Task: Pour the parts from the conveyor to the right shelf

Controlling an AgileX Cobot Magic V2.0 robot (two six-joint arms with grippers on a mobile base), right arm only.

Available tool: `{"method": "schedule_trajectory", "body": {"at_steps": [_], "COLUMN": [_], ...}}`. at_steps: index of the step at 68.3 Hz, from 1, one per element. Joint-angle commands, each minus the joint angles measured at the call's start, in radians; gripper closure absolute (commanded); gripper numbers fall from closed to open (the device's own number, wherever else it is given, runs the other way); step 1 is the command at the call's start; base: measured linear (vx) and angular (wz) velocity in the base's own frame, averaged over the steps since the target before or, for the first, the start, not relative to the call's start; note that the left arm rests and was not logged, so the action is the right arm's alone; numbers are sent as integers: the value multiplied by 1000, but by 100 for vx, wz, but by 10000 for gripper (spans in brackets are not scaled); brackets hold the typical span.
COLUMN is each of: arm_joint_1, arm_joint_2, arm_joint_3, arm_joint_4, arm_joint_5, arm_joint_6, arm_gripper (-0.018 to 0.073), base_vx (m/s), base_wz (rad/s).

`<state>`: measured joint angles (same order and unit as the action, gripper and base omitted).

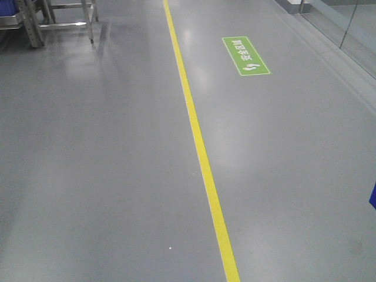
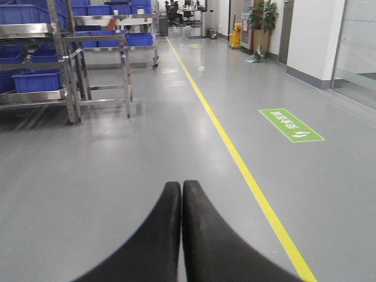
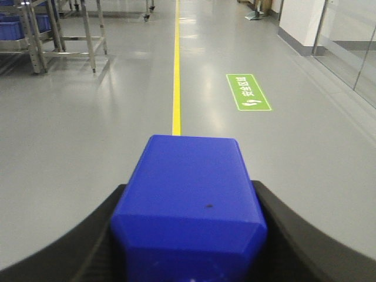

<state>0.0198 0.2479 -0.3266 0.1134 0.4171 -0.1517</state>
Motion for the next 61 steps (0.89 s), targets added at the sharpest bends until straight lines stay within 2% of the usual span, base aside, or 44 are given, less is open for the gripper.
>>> {"method": "schedule_trajectory", "body": {"at_steps": [1, 31, 61], "arm_joint_1": [-1, -1, -1], "arm_joint_2": [9, 9, 9], "arm_joint_3": [-27, -27, -27], "arm_joint_4": [2, 2, 2], "arm_joint_5": [-83, -83, -83], "arm_joint_6": [2, 2, 2], "arm_gripper": [565, 565, 565], "base_vx": [10, 19, 39], "base_wz": [-18, -20, -12]}}
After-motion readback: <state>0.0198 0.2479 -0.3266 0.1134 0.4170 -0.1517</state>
